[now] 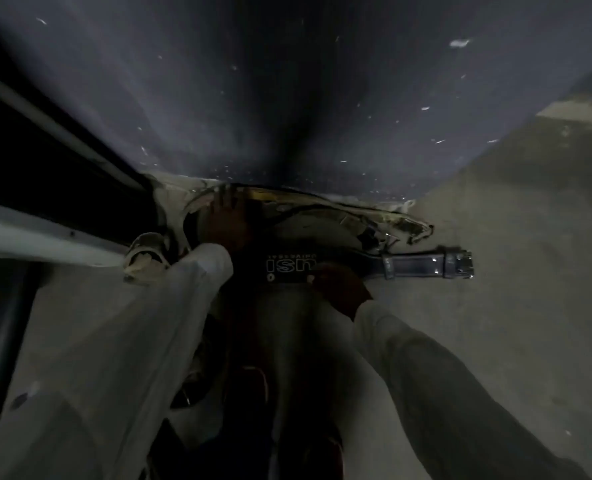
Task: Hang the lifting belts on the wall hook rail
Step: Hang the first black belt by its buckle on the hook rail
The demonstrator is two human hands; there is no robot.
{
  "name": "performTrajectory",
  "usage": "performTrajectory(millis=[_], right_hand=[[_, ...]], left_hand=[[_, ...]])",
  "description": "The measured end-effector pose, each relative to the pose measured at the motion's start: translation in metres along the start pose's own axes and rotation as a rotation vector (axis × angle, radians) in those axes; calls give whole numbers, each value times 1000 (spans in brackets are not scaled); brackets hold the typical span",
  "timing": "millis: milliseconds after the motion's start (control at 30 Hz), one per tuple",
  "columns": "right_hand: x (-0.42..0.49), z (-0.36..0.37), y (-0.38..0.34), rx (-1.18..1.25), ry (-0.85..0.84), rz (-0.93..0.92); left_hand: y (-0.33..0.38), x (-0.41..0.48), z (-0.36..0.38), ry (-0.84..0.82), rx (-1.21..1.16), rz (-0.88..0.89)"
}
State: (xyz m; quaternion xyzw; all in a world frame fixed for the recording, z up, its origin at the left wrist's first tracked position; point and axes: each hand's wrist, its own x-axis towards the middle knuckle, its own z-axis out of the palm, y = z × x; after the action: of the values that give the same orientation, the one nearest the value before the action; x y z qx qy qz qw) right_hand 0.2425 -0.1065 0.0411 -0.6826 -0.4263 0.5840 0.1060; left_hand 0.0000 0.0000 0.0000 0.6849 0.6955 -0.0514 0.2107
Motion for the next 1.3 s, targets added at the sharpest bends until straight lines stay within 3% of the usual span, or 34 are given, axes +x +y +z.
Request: performTrajectory(millis=[167, 300, 400, 600, 700, 800, 1000, 1100, 1167, 1233, 1300], right_hand=[[80, 27, 9, 49, 2, -25], [116, 40, -7, 535, 18, 113], [139, 49, -19, 823, 52, 191], [166, 61, -14, 725, 268, 272], [141, 57, -19, 981, 219, 232], [93, 41, -25, 1046, 202, 140], [-9, 23, -36, 1007, 8, 46], [-61, 8, -41, 1005, -143, 76], [-93, -6, -44, 978, -216, 135], [-117, -17, -49, 1098, -159, 181], [-142, -28, -60, 1286, -56, 99]], left_hand=[[0, 45, 15, -18, 96, -4], [6, 17, 29, 13, 194, 17], [14, -23, 54, -72, 146, 53], [23, -46, 67, -193, 147, 63], [32, -35, 37, -60, 120, 57], [49, -14, 1, 86, -34, 159], [85, -3, -69, -38, -144, 303], [86, -23, -112, -156, -481, 371], [87, -48, -134, -126, -626, 408], [89, -78, -145, -112, -701, 387], [95, -117, -164, -134, -794, 307]])
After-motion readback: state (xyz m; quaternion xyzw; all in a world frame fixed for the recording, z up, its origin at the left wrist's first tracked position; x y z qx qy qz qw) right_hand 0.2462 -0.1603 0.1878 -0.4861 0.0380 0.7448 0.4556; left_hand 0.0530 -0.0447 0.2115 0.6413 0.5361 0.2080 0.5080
